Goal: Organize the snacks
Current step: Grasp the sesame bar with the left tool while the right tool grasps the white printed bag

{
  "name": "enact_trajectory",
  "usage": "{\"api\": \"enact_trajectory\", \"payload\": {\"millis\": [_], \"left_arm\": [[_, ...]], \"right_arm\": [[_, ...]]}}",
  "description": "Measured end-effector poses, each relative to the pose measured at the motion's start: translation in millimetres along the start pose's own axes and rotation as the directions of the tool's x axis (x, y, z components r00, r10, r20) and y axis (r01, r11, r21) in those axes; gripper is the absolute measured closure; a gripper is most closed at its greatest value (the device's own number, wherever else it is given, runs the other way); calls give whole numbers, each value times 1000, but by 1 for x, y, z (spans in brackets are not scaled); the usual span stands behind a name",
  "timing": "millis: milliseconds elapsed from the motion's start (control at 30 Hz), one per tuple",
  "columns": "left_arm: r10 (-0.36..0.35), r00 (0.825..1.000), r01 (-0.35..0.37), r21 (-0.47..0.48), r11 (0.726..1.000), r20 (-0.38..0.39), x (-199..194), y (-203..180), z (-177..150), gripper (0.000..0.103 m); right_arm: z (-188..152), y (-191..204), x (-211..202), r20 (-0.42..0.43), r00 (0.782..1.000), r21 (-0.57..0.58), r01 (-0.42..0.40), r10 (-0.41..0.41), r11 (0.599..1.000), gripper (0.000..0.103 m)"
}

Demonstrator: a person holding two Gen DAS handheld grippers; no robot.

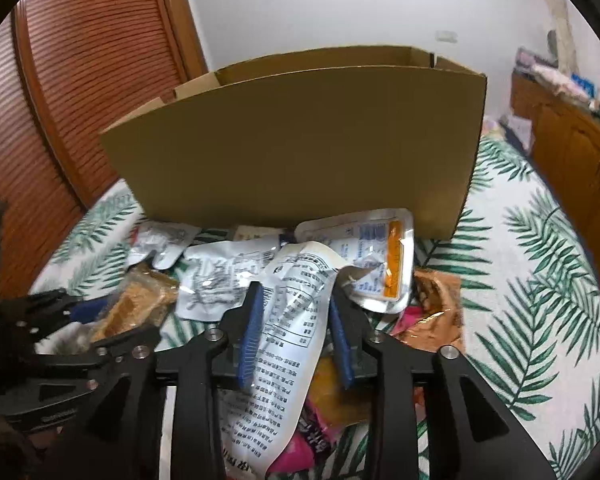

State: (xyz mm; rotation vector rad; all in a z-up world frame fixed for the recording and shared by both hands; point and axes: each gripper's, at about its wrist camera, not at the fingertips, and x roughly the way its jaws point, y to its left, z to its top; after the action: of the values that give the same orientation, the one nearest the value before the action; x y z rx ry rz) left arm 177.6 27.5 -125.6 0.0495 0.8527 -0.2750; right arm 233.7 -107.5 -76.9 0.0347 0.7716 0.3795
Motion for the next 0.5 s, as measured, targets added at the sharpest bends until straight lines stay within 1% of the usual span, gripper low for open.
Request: {"api": "enact_trajectory", "payload": {"millis": [133,233,400,433,500], "left_arm": [[-4,1000,4,-2,1000,29,-1,1,-3,57],[-10,999,10,-7,1000,38,-1,2,-4,57],[-22,999,23,-16,1000,46,-2,3,-5,58],[-24,999,25,-16,1000,47,-3,4,-5,58],[-27,998,28,-20,999,49,-3,4,-5,58]], "right_arm": [[3,-1,-9,-15,1000,0,-21,21,1000,66],[3,2,-11,-34,999,-4,-22,21,1000,65],[0,14,-10,-71,997,-19,-36,35,999,57],[-1,18,-7,-83,996,-31,-29,26,999,53],[-2,22,-2,-95,995,-52,3,-8,999,50]]}}
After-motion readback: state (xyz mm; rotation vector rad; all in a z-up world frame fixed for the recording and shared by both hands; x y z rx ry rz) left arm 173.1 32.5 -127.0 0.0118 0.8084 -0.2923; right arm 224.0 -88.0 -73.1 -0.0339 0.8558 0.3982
